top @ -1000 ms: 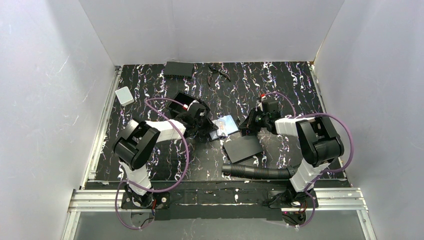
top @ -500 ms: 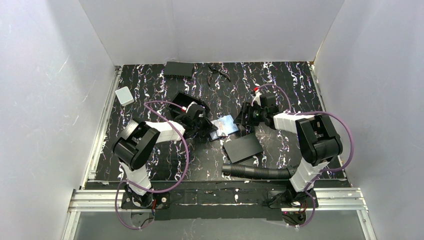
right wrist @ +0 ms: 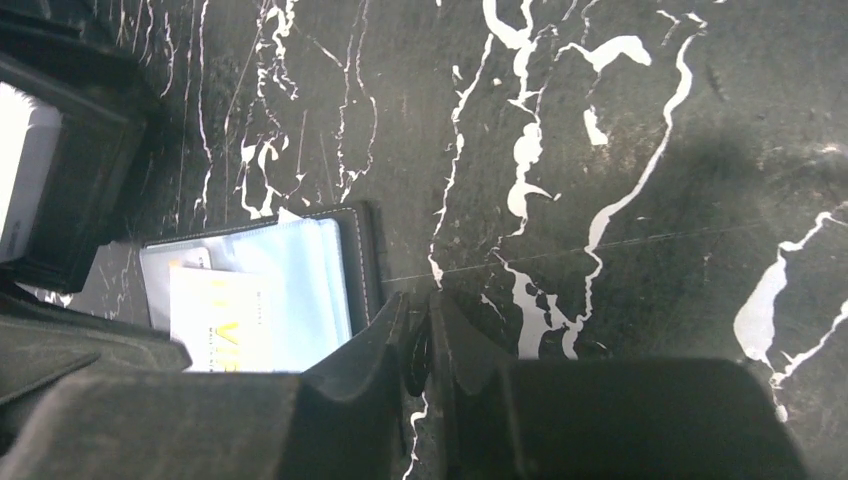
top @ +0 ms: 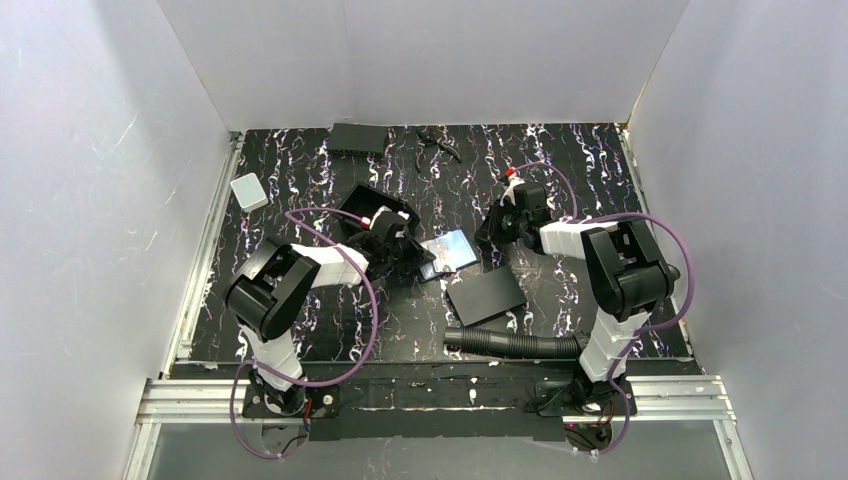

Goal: Put the credit cards into the card holder
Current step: Insert the credit card into the card holder.

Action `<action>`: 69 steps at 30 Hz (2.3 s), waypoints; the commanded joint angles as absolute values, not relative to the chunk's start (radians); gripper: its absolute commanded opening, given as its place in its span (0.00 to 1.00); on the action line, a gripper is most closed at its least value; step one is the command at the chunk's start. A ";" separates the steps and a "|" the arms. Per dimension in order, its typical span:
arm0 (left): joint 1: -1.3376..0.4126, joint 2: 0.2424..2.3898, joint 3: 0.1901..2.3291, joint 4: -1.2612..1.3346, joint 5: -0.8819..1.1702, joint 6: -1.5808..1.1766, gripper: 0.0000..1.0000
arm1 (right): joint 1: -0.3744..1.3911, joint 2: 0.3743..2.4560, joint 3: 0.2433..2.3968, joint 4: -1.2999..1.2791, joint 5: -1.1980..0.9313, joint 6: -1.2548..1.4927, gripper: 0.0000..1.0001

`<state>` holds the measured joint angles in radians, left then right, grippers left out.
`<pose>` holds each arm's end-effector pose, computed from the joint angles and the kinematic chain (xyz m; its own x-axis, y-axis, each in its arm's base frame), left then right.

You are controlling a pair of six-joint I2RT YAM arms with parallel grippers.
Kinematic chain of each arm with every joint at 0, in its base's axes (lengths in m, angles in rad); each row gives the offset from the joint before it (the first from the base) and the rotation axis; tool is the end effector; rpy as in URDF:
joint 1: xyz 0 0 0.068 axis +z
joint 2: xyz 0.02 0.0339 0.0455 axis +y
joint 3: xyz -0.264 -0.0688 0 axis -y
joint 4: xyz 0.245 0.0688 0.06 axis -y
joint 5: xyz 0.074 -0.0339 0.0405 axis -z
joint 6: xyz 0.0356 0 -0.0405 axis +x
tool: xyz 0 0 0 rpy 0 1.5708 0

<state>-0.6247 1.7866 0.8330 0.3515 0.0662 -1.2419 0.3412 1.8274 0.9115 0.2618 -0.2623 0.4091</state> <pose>0.2886 -0.2110 0.1443 -0.7425 -0.6288 -0.2307 -0.2320 0.5646 -0.7921 0.3454 0.1324 0.1451 -0.7317 0.1478 -0.6653 -0.2463 0.8528 0.4604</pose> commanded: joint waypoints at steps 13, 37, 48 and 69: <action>-0.616 1.755 0.788 0.371 -0.064 -1.259 0.00 | 0.347 1.810 0.852 0.226 -0.178 0.444 0.01; -0.655 1.856 0.808 0.541 -0.002 -1.263 0.00 | 0.347 1.805 0.838 0.251 -0.221 0.491 0.01; -0.655 1.799 0.850 0.385 0.059 -1.128 0.31 | 0.347 1.797 0.842 0.253 -0.237 0.492 0.01; -0.695 1.794 1.102 0.007 -0.062 -1.038 0.56 | 0.347 1.791 0.844 0.251 -0.262 0.487 0.01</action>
